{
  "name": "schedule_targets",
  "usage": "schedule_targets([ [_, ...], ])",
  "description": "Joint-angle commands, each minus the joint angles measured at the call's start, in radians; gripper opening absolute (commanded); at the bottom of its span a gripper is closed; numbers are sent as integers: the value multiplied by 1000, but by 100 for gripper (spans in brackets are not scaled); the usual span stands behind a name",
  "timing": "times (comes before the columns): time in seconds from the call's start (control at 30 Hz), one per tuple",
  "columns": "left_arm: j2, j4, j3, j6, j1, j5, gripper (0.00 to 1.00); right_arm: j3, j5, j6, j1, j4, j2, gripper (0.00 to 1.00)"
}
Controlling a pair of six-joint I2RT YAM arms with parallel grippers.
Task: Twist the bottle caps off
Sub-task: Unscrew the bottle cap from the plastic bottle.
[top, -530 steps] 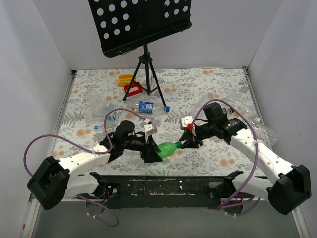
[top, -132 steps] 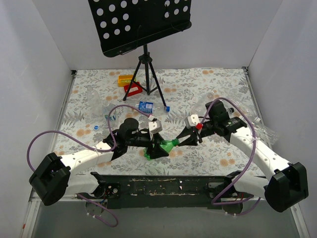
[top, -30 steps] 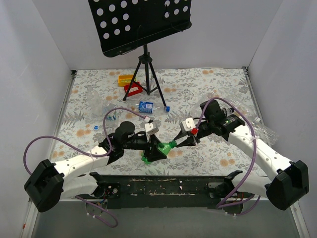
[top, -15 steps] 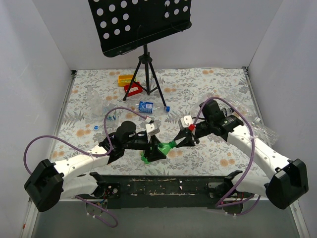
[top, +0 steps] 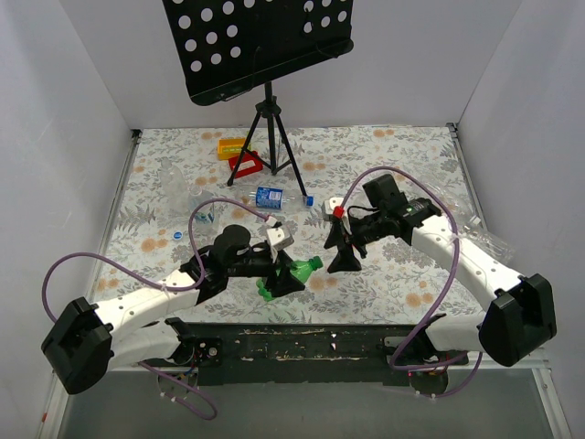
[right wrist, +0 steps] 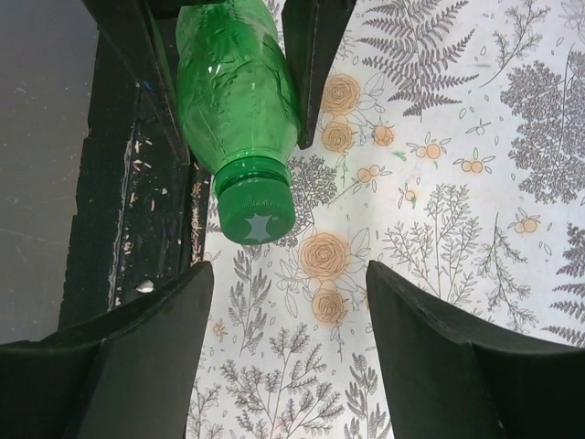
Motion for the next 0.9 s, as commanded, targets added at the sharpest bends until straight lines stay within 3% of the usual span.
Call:
schedule_targets([
  [0.0, -37, -3, -5, 16, -22, -70, 11, 66, 13, 20, -15, -94, 2, 79],
  [0.3, -40, -2, -5, 28, -75, -160, 11, 70, 18, 17, -79, -151, -46, 82],
  [0.47, -23, -2, 7, 50, -127, -246, 11, 79, -98, 161, -125, -134, -34, 82],
  [0.6, -10, 12, 22, 62, -167, -323, 10, 67, -92, 372, -154, -53, -15, 81],
  [0.73, 1, 40, 30, 62, -190, -378, 10, 42, 9, 651, -181, 20, 31, 79],
  [0.87, 30, 66, 39, 56, -206, -397, 10, -24, -78, 805, -187, 95, 63, 78],
])
